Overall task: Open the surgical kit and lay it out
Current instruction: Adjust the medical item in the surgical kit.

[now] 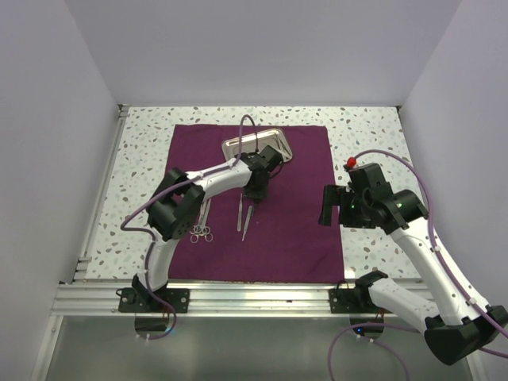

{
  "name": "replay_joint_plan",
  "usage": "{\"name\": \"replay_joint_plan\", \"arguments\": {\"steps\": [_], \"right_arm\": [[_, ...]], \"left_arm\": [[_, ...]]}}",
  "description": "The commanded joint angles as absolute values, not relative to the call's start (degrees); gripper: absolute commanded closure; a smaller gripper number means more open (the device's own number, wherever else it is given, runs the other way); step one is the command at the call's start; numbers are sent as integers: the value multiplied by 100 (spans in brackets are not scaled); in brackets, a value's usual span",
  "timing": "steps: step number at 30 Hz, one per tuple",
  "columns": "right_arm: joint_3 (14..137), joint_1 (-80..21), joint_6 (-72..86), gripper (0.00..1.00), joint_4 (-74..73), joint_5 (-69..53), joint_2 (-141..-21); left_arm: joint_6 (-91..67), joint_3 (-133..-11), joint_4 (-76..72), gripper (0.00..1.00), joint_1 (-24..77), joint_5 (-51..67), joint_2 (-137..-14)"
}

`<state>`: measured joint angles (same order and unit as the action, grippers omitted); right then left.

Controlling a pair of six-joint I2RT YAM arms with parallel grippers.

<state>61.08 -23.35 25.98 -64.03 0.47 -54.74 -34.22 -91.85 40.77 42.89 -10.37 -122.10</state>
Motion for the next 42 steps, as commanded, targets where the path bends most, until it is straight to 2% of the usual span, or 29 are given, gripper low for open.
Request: {"name": "replay_joint_plan", "arguments": {"steps": [1, 14, 24, 33, 35, 38, 39, 41, 42], "right_arm": [[6056, -2355, 2681, 1, -6320, 18, -5493], [6108, -2364, 2681, 1, -6196, -193, -5572], [6117, -2356, 2610, 2, -6214, -220, -5581], [6398, -2347, 2496, 2, -6100, -141, -5966], [6625, -2355, 2496, 2, -6065, -123, -6125], [7003, -2355, 2548, 2, -5924, -202, -6512], [7118, -2355, 2566, 2, -5854, -237, -6748], [7486, -2355, 2601, 1, -5749, -334, -7003], [7627, -2355, 2610, 2, -5652, -334, -7153]], "left_arm": [[-3410, -8684, 4078, 100, 4307, -694, -12261], [-3375, -9343, 4763, 100, 4298, -1213, -11470], [-3682, -8175, 4615, 100, 4307, -1274, -10460], [-3771, -7374, 4158, 100, 4324, -1090, -10222], [-3771, -7339, 4035, 96, 4333, -1029, -10230], [-3762, -7383, 3947, 80, 4333, -984, -10309], [-3762, -7409, 3929, 70, 4342, -976, -10327], [-3700, -7488, 3894, 63, 4342, -949, -10362], [-3674, -7506, 3885, 55, 4342, -941, -10380]]}}
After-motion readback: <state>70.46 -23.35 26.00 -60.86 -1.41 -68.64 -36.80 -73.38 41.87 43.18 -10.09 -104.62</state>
